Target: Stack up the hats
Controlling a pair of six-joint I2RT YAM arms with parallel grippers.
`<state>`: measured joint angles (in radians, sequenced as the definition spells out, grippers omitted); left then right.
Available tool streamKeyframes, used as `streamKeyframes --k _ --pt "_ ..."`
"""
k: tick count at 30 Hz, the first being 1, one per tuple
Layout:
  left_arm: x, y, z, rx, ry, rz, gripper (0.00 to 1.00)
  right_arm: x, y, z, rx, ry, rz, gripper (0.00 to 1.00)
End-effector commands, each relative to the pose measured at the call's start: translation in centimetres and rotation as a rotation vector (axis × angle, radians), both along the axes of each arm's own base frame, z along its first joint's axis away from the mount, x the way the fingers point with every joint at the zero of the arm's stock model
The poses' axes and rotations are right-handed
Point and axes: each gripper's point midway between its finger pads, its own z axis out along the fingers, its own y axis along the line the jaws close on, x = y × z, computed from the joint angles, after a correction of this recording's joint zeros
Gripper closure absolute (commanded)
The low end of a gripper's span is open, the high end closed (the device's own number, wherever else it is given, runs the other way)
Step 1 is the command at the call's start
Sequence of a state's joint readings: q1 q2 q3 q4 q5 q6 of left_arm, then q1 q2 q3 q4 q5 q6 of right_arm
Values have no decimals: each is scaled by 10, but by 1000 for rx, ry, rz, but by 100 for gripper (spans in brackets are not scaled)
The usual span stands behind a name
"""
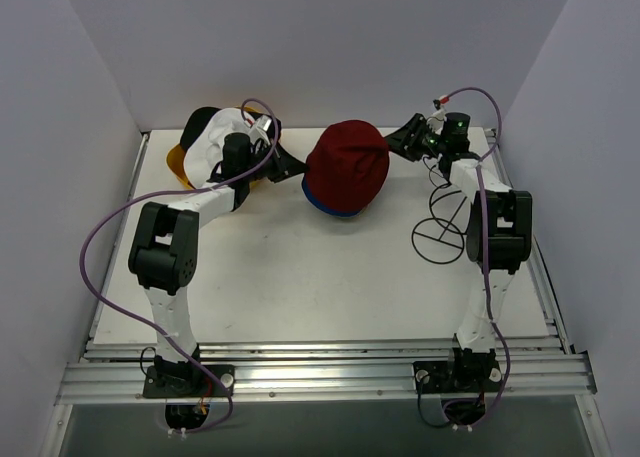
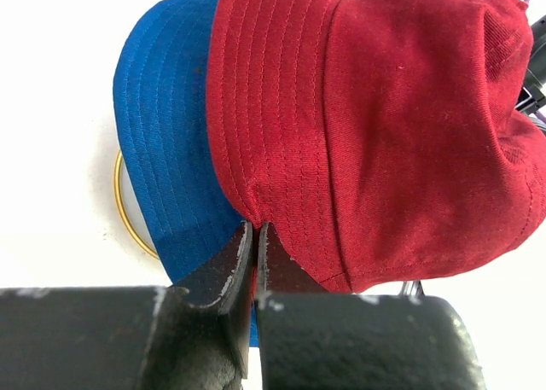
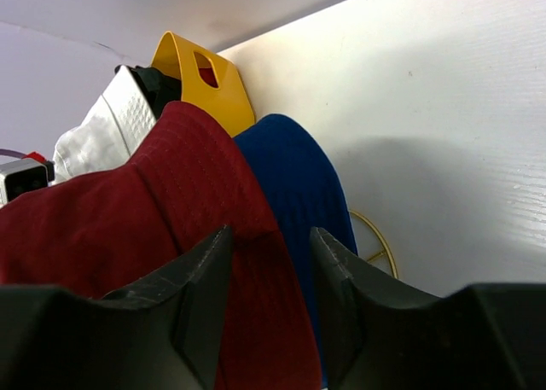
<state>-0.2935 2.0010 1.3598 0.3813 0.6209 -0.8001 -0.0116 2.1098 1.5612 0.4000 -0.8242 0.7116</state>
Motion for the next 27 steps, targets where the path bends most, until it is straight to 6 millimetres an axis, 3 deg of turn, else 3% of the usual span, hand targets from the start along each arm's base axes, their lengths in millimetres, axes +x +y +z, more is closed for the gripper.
streamKeyframes --k 1,5,7,10,15,27 --pt "11 0 6 14 -41 14 98 -3 10 3 45 -32 49 64" --pt "12 0 4 18 -37 18 98 -3 10 3 48 -33 51 70" --pt "12 1 3 21 -34 22 98 -7 25 2 54 -31 80 74" --pt "13 2 1 30 -32 31 98 -7 26 1 51 -32 86 79" --pt "13 3 -2 45 -25 37 98 -6 27 -3 46 -25 89 100" --pt "15 8 -9 144 -17 71 98 16 1 -29 -130 51 -57 100"
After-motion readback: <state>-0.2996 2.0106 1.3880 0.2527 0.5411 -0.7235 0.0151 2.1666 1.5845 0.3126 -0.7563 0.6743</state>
